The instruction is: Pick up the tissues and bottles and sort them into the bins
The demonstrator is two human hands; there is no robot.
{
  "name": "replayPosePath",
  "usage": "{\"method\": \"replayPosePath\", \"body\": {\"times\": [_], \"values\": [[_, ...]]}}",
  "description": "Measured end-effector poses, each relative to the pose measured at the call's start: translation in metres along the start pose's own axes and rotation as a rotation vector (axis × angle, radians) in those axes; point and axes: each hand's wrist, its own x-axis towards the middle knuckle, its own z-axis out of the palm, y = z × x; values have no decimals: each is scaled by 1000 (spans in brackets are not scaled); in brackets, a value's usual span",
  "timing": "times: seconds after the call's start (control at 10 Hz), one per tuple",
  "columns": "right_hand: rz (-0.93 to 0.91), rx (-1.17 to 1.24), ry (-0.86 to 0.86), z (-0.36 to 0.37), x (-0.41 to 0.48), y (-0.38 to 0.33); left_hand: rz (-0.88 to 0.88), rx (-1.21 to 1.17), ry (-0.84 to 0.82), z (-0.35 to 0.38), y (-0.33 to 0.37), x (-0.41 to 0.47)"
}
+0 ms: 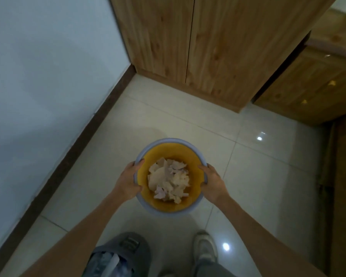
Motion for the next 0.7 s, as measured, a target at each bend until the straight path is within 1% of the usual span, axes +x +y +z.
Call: {"method": "replayPosePath", "body": {"times": [0.1,0.2,0.3,0.4,0.5,0.6,0.7], "values": [[15,5,-39,22,15,5,-19,-12,1,12,-13,5],[10,10,-76,36,22,11,-87,-5,-16,21,-44,13],[5,27,-94,44,27,13,-114,59,-49,21,-55,22],[13,0,-158,45,36,16,-212,51,-42,17,-62,30],[61,-104,-243,41,29,12,-246,71,-66,9,-48,20],[68,-177,-274,19,5,-12,-204,199,-146,-10,-24,4],[129,-202,-293,-15,-27,-49,-168,391,-165,-35,3,-12]]}}
